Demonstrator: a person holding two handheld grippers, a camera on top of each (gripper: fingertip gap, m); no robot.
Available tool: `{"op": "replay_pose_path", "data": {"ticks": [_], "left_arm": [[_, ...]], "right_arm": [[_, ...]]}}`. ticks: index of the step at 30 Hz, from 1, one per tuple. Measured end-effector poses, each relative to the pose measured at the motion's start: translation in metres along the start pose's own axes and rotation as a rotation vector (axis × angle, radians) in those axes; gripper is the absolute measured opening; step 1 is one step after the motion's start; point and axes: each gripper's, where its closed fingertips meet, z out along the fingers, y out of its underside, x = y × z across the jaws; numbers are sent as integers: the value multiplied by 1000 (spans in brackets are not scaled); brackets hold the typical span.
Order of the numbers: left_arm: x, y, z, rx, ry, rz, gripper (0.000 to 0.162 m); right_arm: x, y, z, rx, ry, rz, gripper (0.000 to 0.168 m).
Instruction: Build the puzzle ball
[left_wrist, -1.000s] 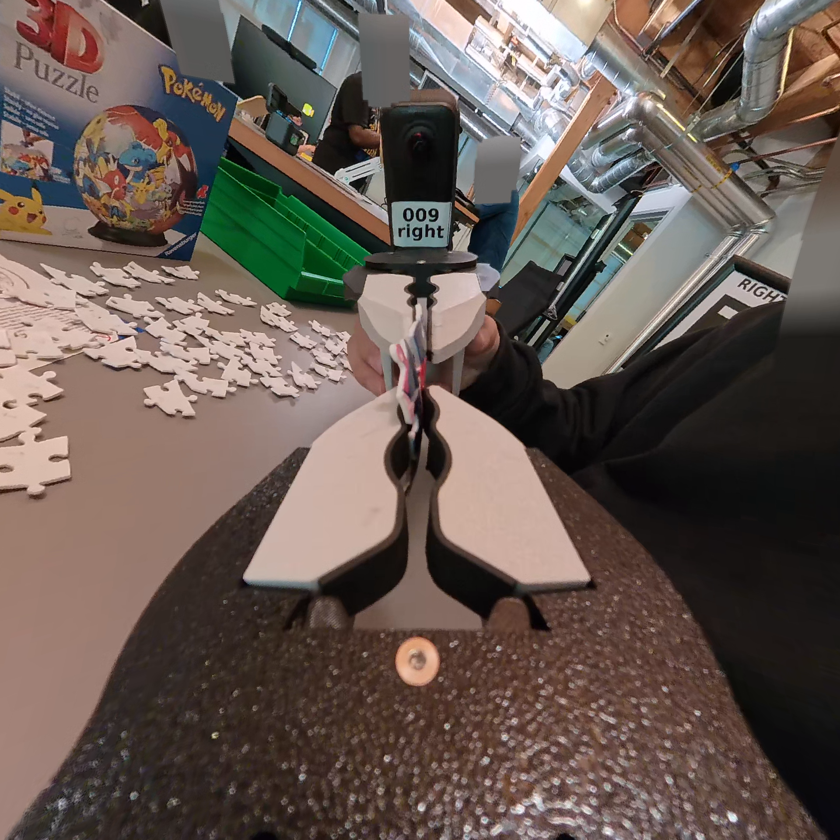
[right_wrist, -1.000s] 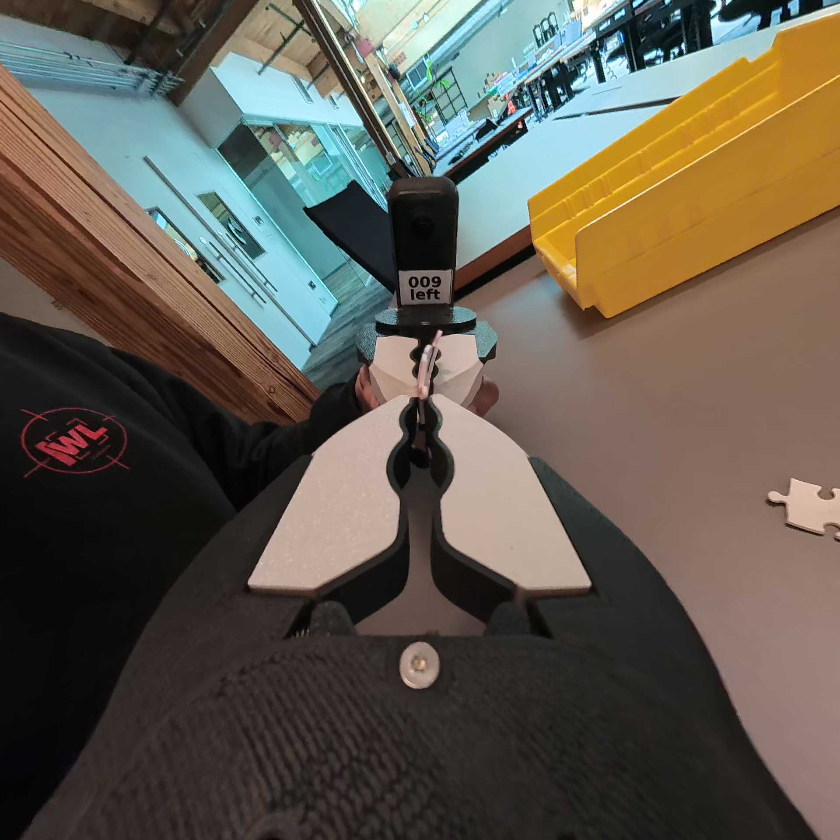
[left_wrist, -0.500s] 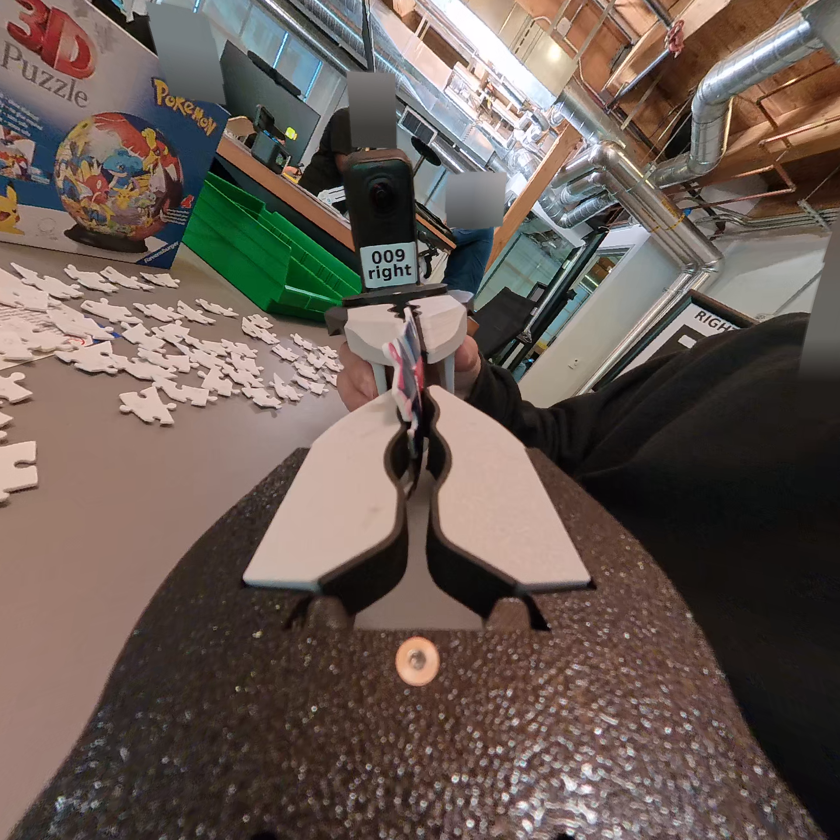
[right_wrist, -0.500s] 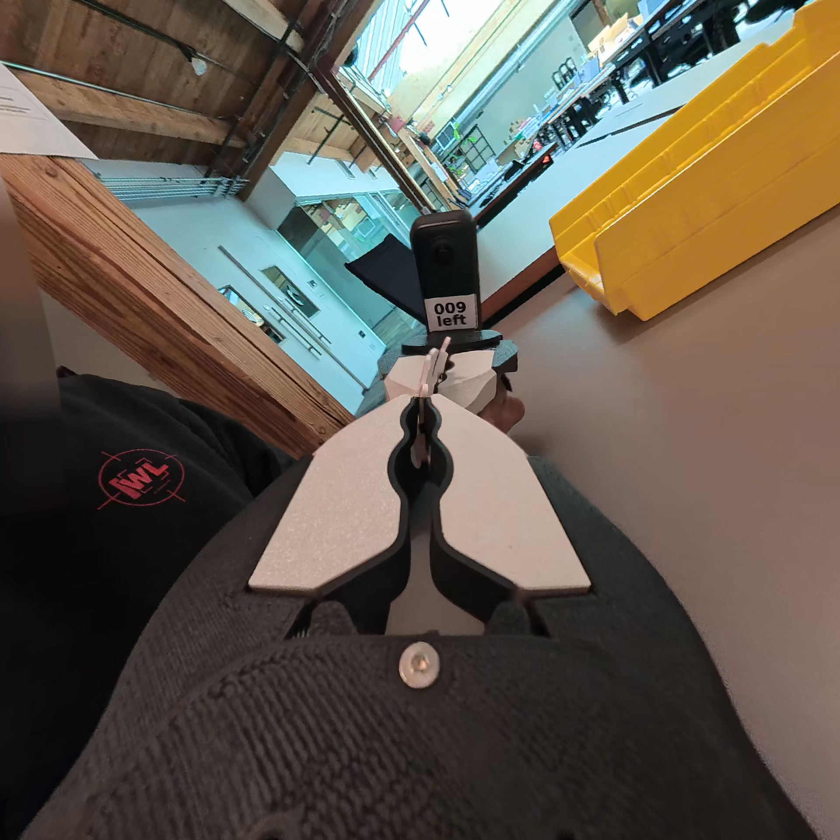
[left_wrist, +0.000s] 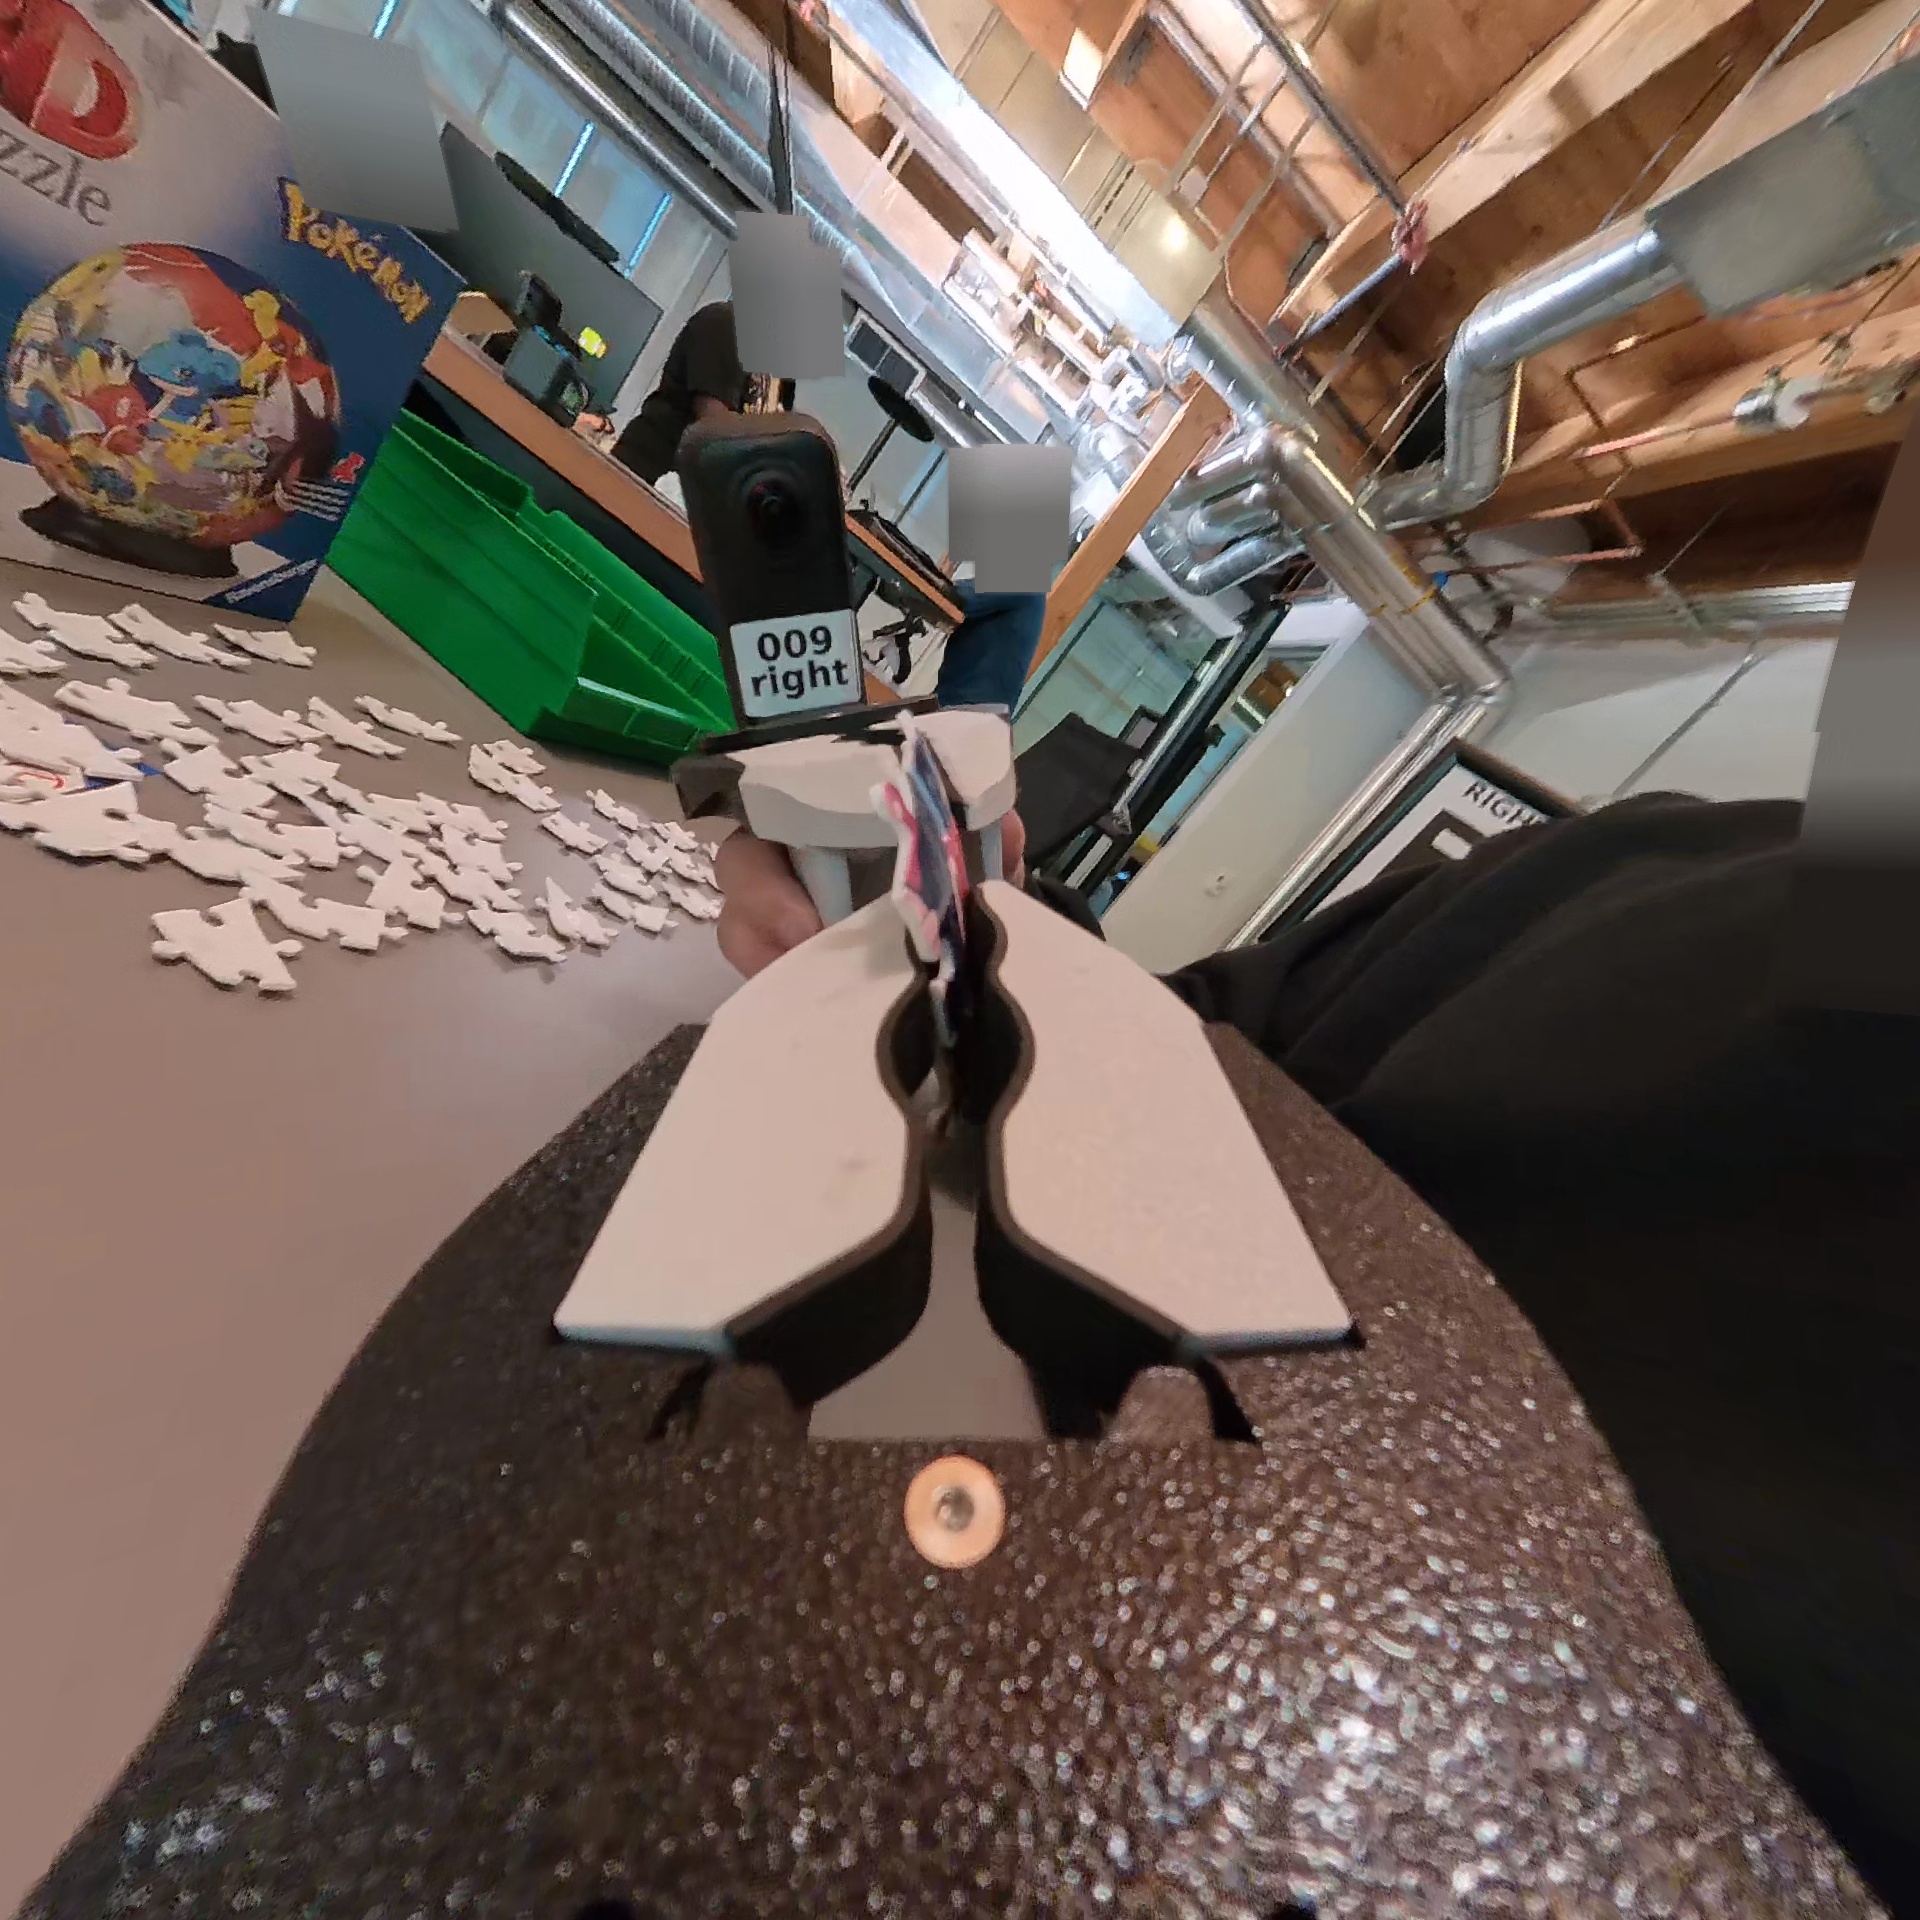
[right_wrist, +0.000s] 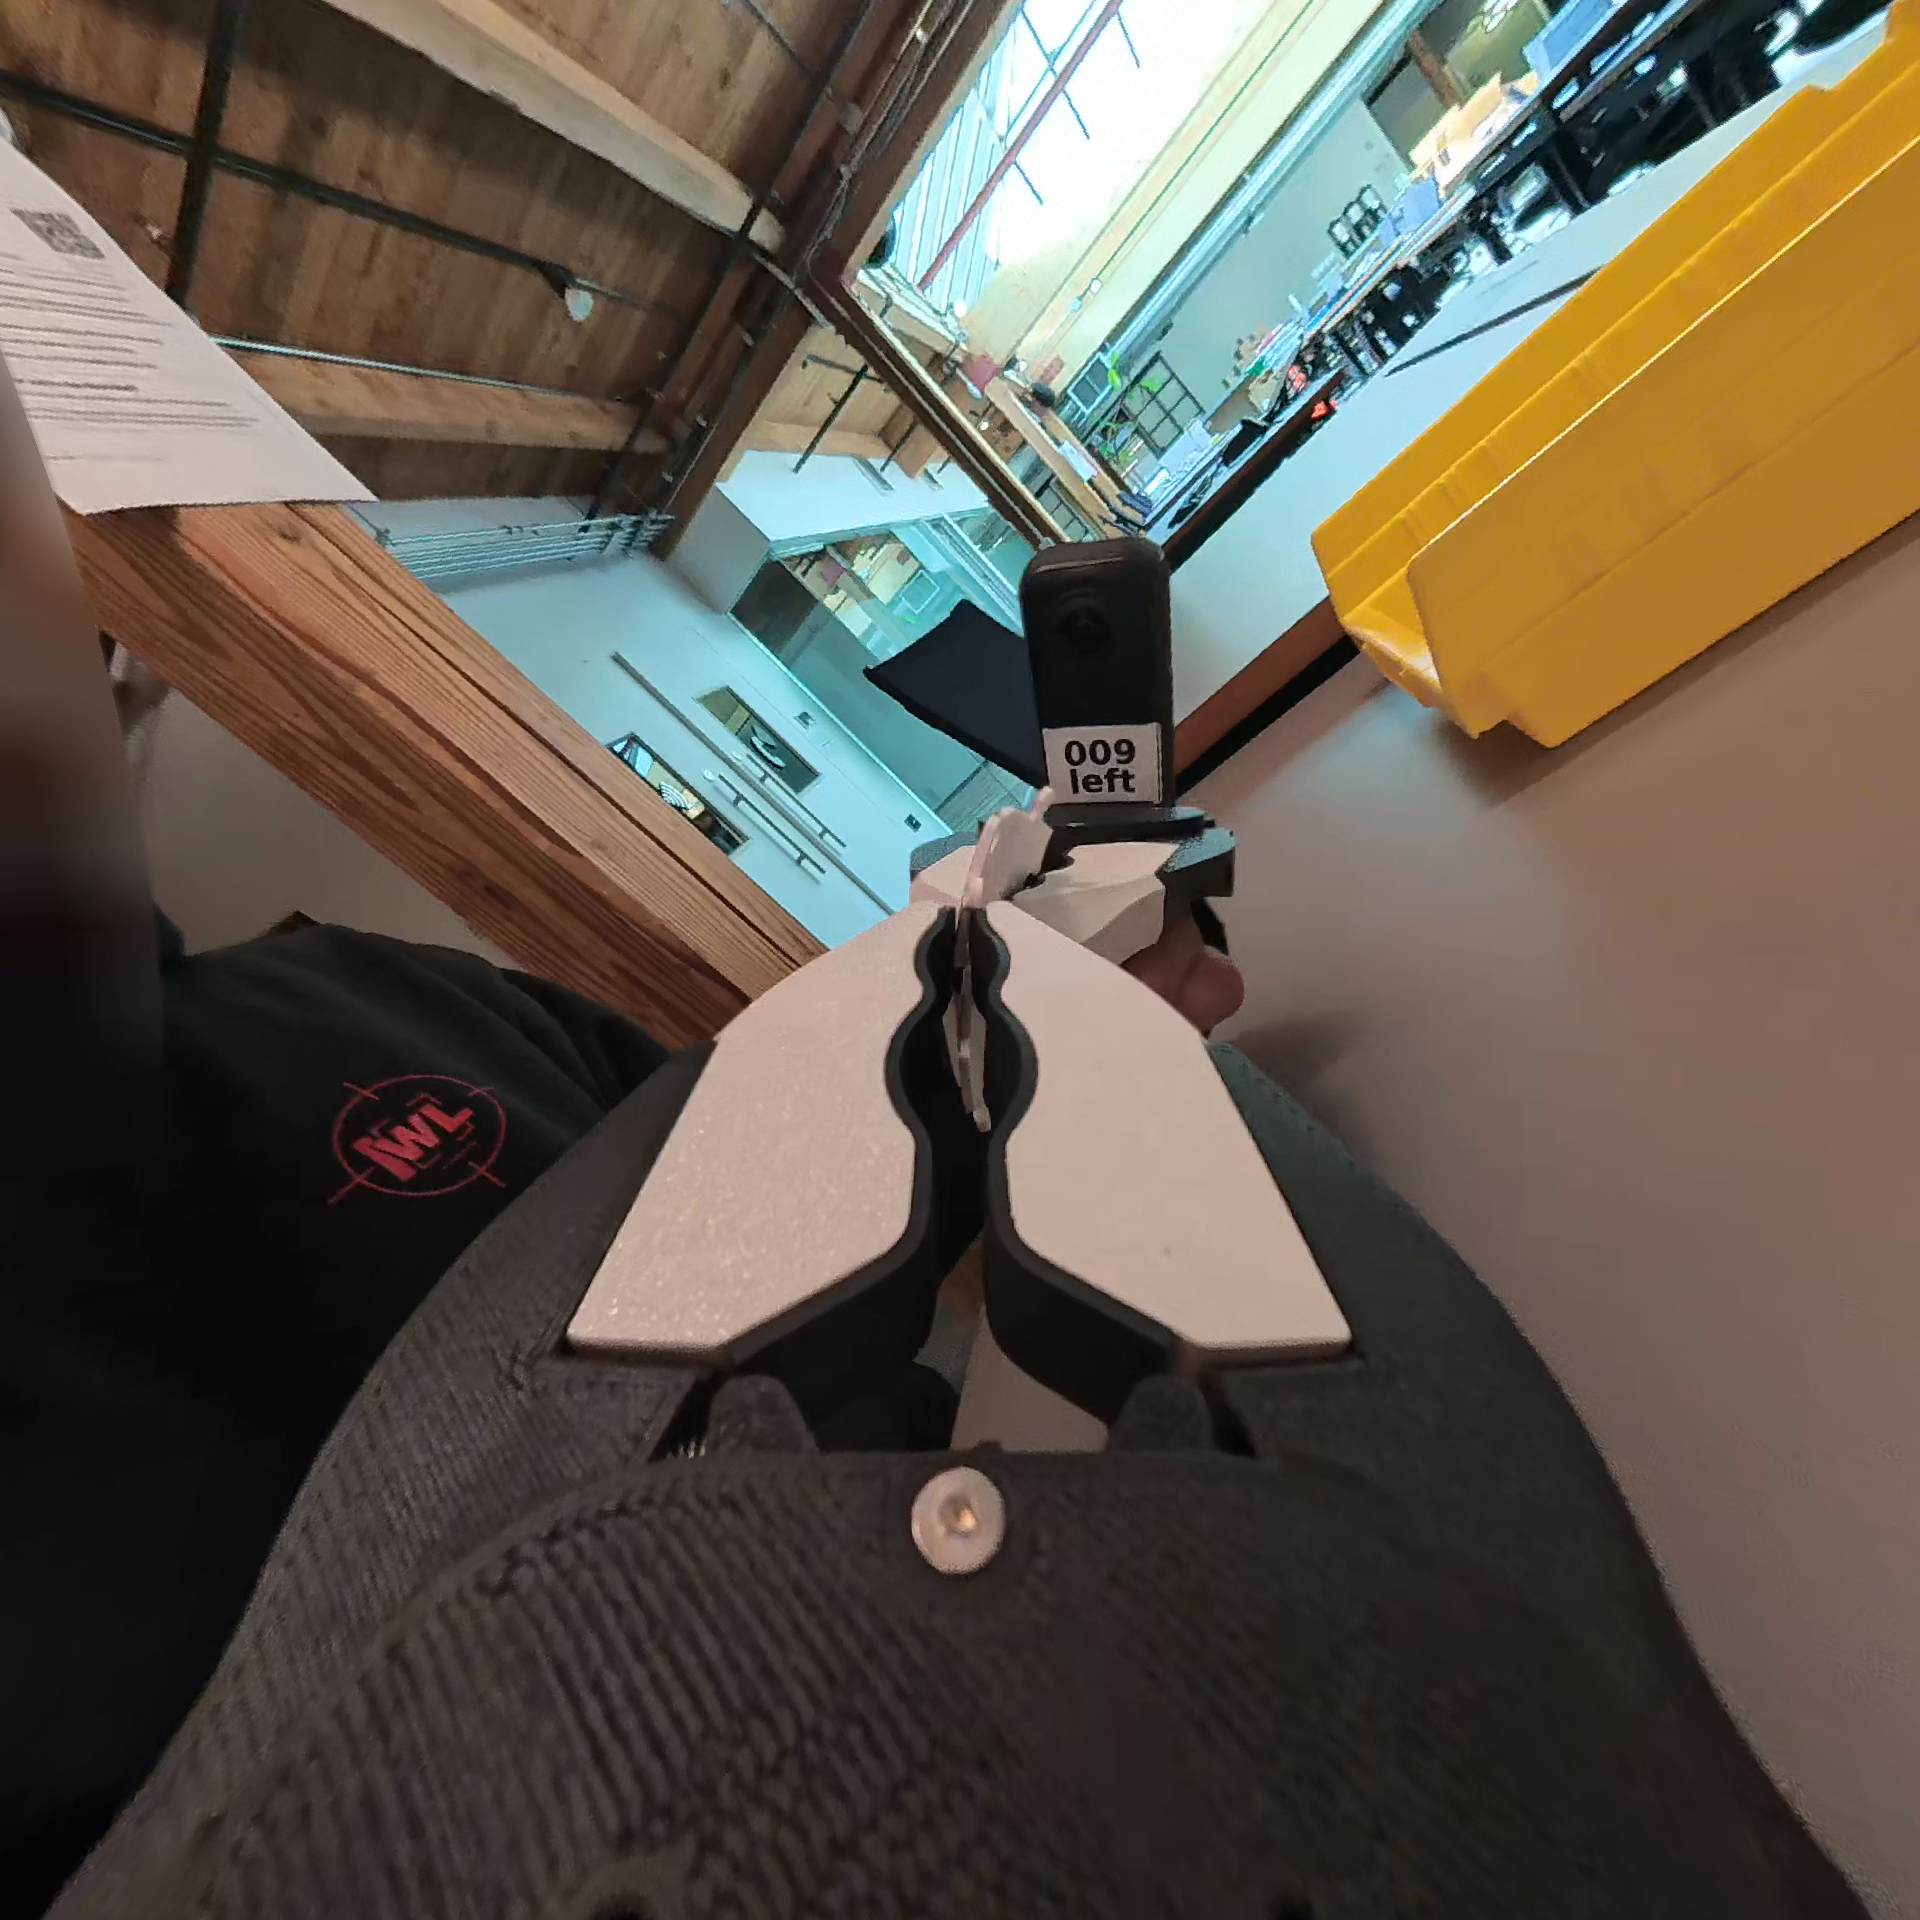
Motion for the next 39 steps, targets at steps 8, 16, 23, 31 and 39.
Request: {"op": "replay_pose_path", "data": {"ticks": [8, 16, 23, 31, 39], "left_arm": [[-5, 0, 2, 27, 19, -118, 2], [-13, 1, 0, 16, -50, -130, 2], [-15, -1, 0, 8, -107, -78, 1], [-7, -4, 2, 34, -34, -91, 2], [3, -10, 3, 49, -2, -35, 9]], "right_arm": [[5, 0, -3, 2, 17, 41, 3], [14, 2, -6, -87, 155, -52, 3], [10, -2, -4, -21, 159, 22, 3], [5, -4, -4, 45, 66, 49, 3], [-5, -8, -4, 71, -8, 63, 2]]}}
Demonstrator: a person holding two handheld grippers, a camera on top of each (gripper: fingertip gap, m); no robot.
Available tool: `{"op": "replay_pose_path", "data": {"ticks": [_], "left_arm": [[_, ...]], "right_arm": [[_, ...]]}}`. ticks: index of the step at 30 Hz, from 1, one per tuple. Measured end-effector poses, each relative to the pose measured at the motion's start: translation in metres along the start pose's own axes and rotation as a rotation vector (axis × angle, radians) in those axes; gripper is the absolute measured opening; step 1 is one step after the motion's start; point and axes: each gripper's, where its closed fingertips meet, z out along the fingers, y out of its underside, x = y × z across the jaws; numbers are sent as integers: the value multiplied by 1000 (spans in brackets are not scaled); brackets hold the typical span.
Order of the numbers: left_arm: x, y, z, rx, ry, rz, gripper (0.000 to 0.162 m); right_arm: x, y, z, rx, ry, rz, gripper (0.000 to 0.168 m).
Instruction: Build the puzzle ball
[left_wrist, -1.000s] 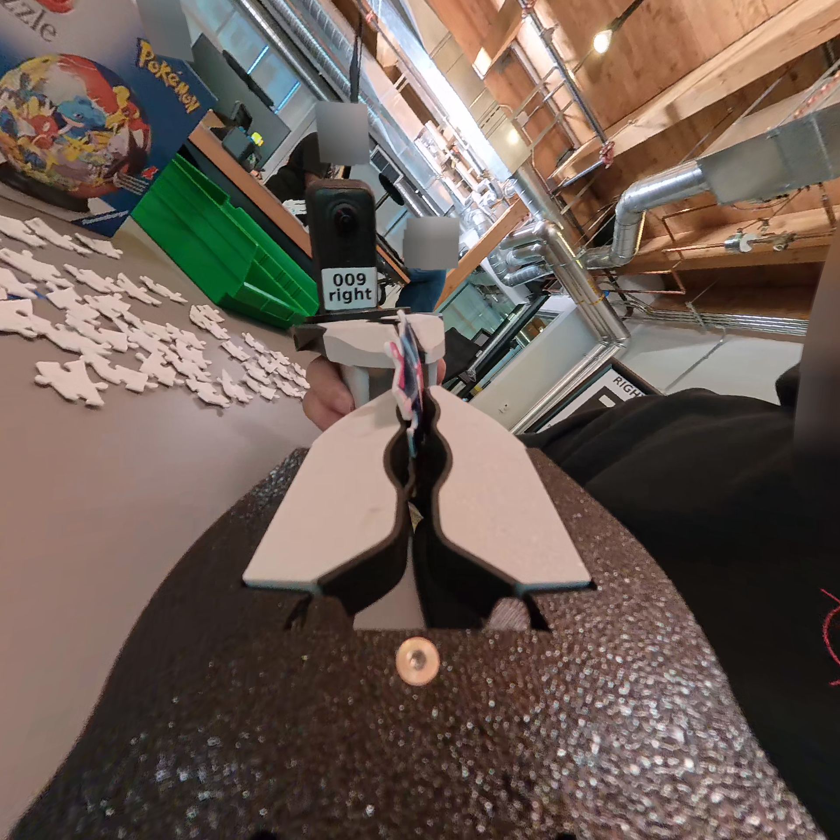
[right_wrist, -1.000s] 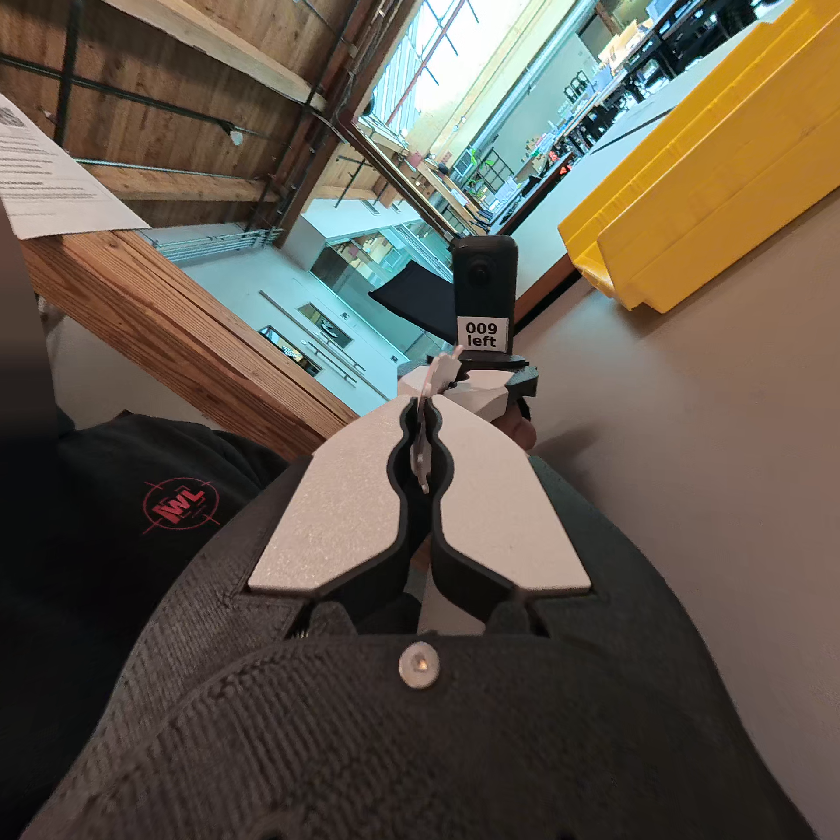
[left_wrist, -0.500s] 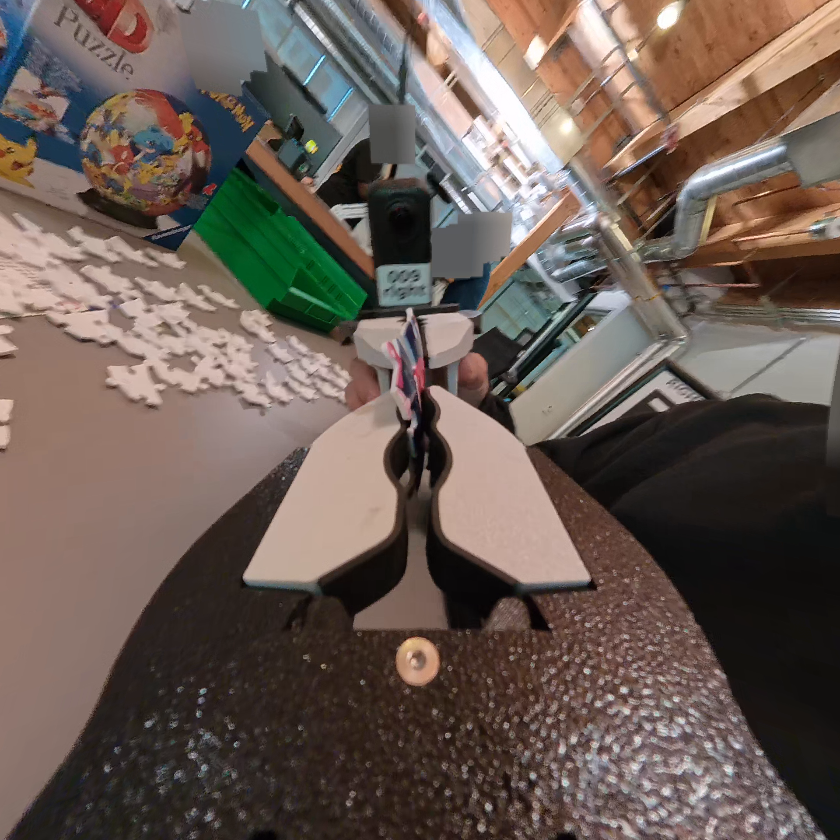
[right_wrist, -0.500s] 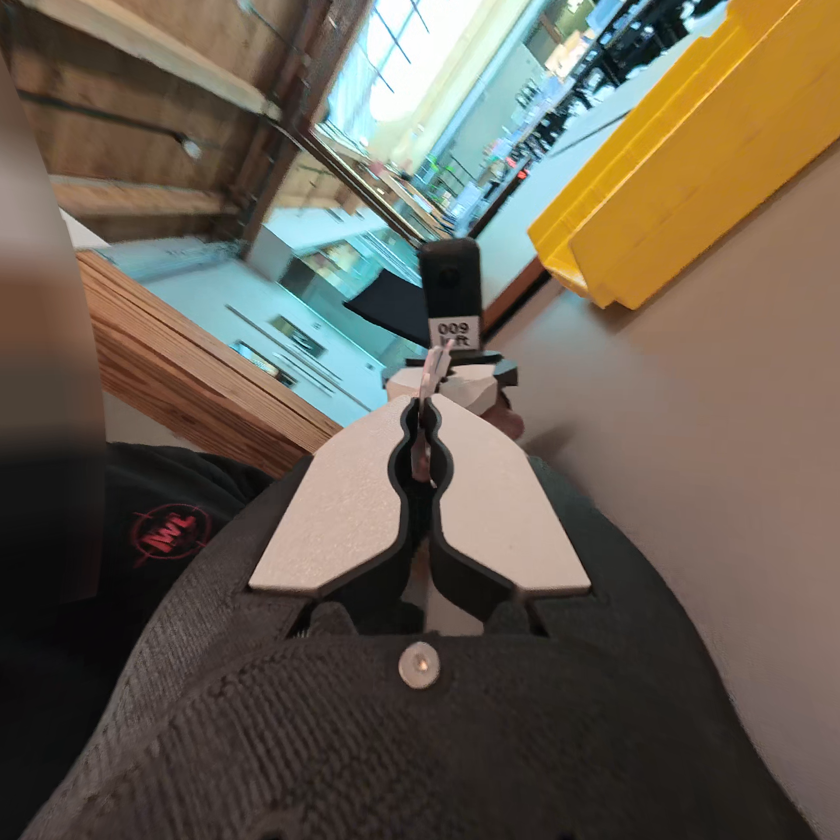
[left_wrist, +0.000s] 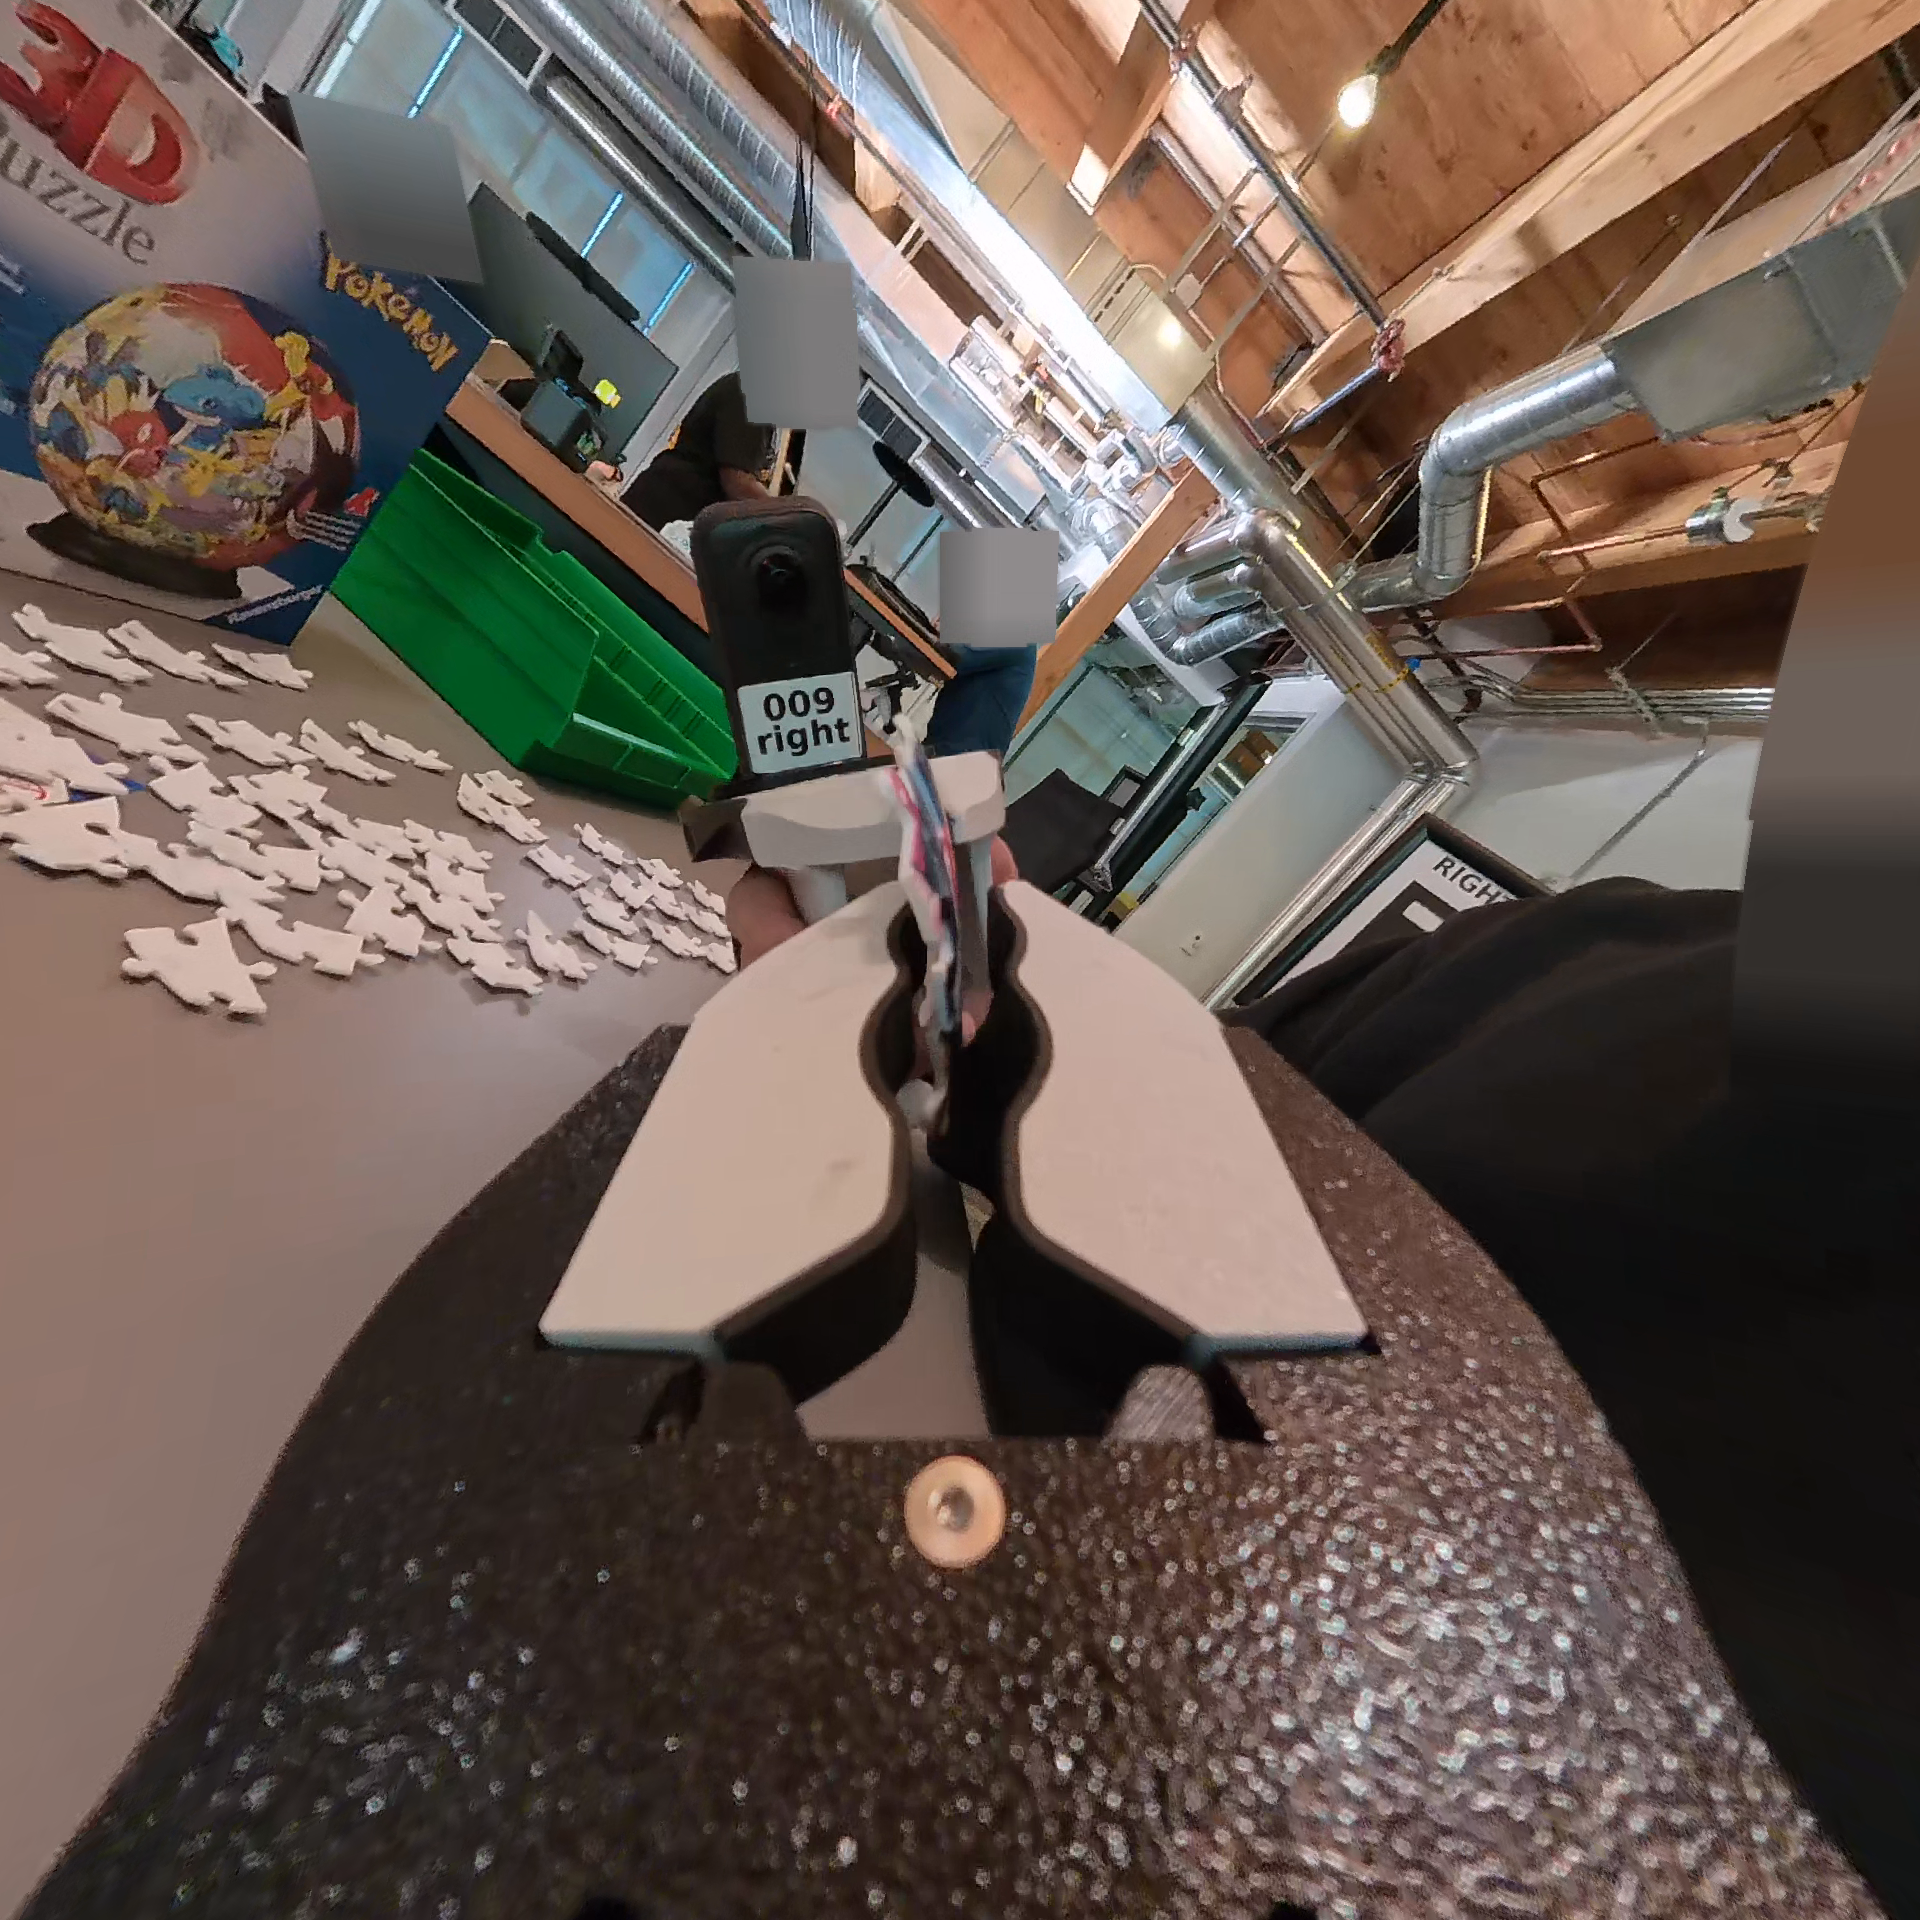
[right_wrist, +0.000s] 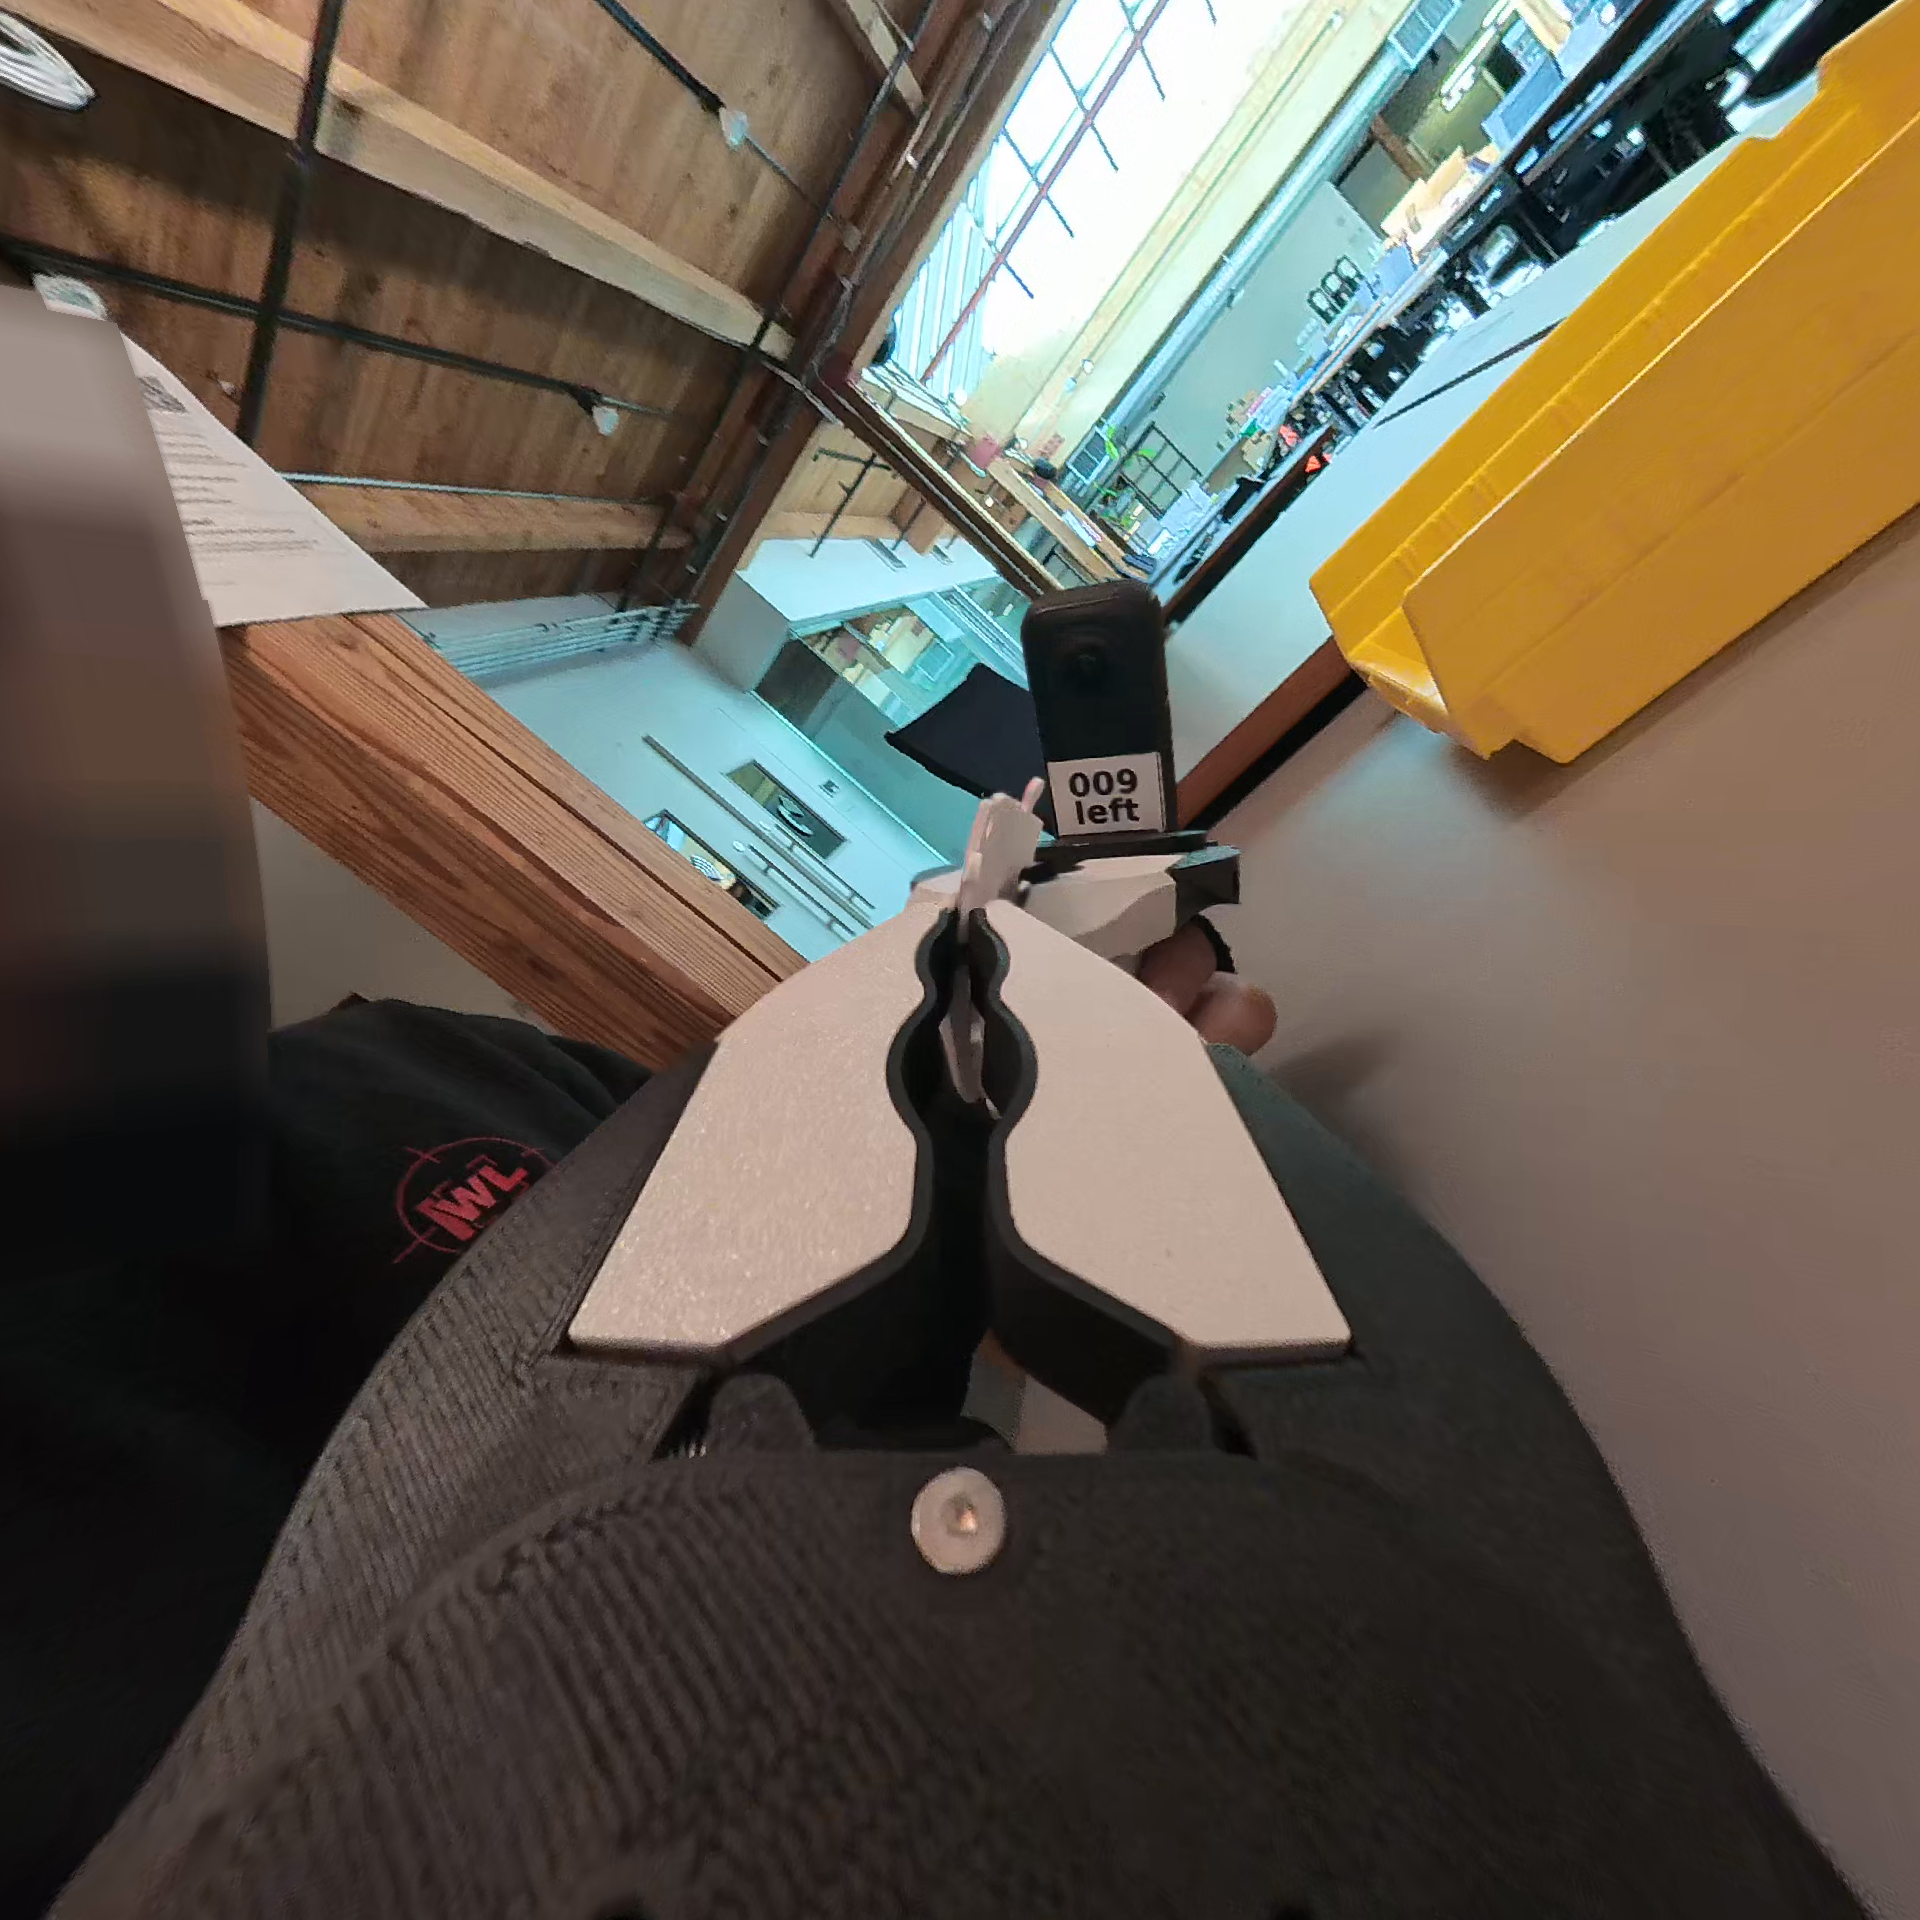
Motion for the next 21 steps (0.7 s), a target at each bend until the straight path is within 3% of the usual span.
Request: {"op": "replay_pose_path", "data": {"ticks": [5, 10, 21], "left_arm": [[-6, 7, -1, -77, -86, 72, 17], [-3, 8, -1, -94, -86, 99, 1], [2, 3, 0, -39, -20, 44, 1]], "right_arm": [[-2, -2, -3, 13, -21, 17, 3], [-2, -4, -5, 13, -9, 3, 3], [-5, -7, -4, 26, -17, -5, 3]]}}
